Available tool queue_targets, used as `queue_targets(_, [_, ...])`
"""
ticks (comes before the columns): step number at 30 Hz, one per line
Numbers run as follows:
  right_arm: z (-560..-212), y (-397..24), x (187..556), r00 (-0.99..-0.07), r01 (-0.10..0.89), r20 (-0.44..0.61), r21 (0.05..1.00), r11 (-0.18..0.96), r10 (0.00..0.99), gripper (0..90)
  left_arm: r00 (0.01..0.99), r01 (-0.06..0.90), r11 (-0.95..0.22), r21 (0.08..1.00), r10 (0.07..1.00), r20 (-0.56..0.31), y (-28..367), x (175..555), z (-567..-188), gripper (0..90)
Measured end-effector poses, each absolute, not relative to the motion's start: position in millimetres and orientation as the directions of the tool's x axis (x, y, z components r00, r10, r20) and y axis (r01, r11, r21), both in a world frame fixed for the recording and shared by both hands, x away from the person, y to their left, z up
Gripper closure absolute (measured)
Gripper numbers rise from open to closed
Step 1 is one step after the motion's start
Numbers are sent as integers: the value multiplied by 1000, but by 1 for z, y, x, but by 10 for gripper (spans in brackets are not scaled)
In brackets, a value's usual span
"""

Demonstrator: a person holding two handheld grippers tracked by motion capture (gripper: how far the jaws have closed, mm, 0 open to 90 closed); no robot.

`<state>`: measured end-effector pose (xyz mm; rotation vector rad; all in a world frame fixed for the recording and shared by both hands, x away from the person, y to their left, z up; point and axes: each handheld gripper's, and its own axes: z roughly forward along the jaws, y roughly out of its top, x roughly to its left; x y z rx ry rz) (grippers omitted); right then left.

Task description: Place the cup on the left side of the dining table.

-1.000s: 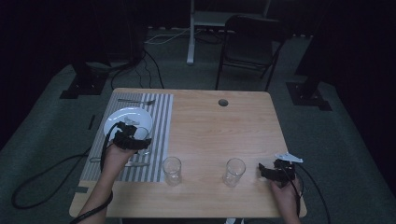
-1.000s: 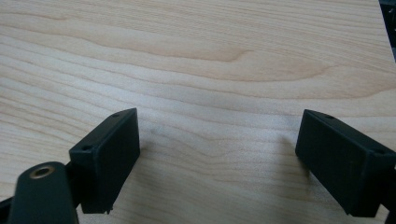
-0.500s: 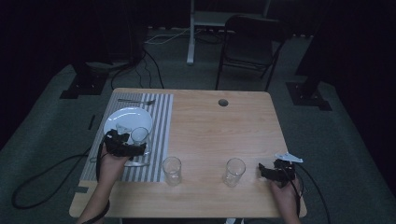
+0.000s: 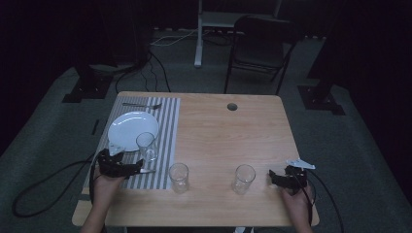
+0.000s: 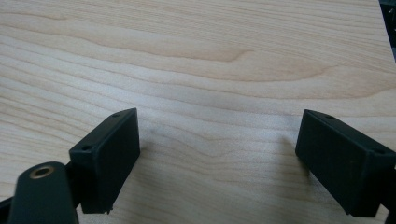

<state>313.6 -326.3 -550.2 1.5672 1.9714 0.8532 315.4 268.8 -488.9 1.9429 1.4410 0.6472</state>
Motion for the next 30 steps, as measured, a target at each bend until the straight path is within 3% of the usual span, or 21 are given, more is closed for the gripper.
queue_targets(11, [-550, -326, 314, -231, 675, 13, 722, 151, 973, 134, 179, 662, -186, 726, 980, 88, 286, 291, -515, 2])
queue_targets(30, [-550, -326, 314, -231, 675, 13, 722, 151, 973, 134, 129, 713, -132, 688, 990, 56, 311, 276, -544, 2])
